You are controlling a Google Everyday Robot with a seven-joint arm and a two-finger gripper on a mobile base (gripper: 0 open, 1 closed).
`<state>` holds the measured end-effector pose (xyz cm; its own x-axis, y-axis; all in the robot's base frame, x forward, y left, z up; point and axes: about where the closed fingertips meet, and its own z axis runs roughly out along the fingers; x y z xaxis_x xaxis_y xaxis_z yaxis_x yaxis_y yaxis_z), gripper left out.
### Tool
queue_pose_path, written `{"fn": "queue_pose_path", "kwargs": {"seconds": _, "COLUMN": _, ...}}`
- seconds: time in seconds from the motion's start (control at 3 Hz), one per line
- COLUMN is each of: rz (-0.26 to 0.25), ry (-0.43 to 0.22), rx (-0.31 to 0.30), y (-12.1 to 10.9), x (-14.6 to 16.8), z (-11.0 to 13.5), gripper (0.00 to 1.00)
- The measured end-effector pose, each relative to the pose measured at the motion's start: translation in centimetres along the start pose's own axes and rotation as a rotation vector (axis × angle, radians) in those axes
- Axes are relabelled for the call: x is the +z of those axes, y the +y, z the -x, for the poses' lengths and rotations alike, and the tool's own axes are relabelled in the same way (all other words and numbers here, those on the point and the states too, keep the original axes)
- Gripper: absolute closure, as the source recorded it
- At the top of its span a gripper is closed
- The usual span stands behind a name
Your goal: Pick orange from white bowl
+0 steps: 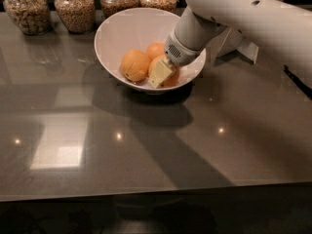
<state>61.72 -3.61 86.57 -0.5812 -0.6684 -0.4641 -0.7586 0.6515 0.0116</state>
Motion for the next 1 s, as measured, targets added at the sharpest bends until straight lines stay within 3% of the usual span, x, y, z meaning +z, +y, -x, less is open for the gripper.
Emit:
{"fn": "queue_pose_path", "kwargs": {"seconds": 0.33, "rz": -0.009, "ry": -0.064, "rx": -0.022, "y": -0.4, "x": -3.0, "z": 0.8, "gripper": 0.99}}
{"fn": "queue_pose_path", "kwargs": {"seconds": 1.0, "rz": -0.029, "ry": -0.223, "rx": -0.099, "y": -0.5, "x": -11.0, "z": 0.2, "gripper": 1.0}}
